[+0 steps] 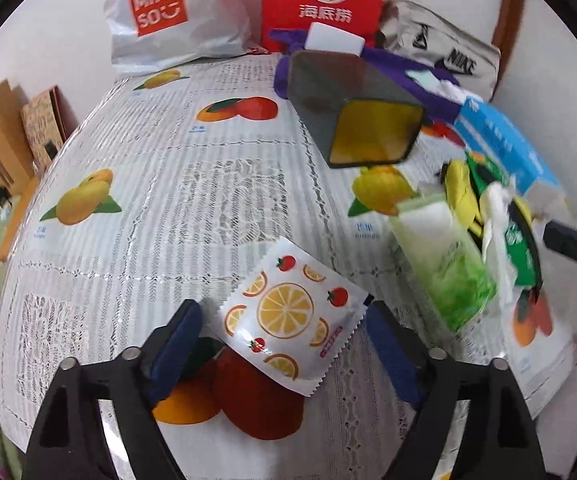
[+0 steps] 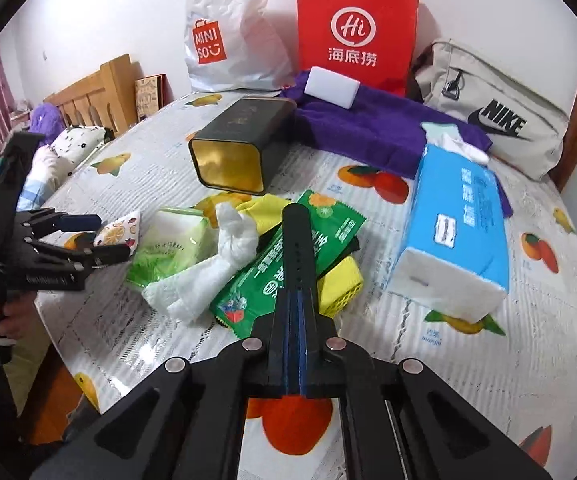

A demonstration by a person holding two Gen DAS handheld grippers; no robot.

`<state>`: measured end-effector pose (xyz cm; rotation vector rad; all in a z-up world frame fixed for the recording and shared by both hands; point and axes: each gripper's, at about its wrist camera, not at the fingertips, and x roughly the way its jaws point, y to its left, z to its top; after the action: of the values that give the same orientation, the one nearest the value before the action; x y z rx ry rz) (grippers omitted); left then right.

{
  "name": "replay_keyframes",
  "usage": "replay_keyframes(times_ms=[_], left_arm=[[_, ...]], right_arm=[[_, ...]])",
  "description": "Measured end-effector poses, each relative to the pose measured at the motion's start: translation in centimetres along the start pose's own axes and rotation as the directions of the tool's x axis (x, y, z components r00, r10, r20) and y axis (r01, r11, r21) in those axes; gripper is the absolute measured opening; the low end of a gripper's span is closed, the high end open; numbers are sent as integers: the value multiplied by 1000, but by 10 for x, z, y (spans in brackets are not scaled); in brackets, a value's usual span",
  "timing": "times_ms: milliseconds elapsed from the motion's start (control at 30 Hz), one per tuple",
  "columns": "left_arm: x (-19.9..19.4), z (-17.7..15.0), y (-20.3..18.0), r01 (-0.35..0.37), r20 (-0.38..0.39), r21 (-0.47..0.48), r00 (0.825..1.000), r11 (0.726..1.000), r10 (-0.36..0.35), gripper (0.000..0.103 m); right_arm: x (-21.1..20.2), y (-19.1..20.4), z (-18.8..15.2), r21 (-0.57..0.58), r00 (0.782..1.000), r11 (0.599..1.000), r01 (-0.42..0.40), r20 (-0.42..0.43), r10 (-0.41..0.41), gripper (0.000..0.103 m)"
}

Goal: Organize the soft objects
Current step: 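Carry the strap and the packet in both grippers over the purple towel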

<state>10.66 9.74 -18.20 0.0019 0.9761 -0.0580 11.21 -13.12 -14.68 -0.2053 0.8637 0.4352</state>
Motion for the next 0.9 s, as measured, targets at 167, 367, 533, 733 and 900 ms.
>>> replay_keyframes(times_ms=[167, 367, 533, 733, 900], left_arm=[[1, -2, -3, -23, 31, 10, 999, 1000, 23, 87], [-2, -1, -2, -13, 53, 25, 999, 1000, 12, 63], [-4, 0, 4, 10, 68, 5, 998, 1000, -10, 54], [-4, 1, 5, 16, 78, -6, 997, 1000, -15, 43], [-5, 0, 4, 44, 68, 0, 997, 999, -43, 61]], right_arm=[[7, 4, 4, -23, 1000, 1000, 20, 17, -19, 47], [31, 3, 9, -12, 999, 1000, 24, -22, -24, 38], [31, -7, 9, 27, 1000, 1000, -5, -23, 6, 20], [-1, -8, 4, 39, 999, 998, -39, 25, 38, 20], [-25, -21, -13, 54, 1000, 998, 11, 27, -12, 20]])
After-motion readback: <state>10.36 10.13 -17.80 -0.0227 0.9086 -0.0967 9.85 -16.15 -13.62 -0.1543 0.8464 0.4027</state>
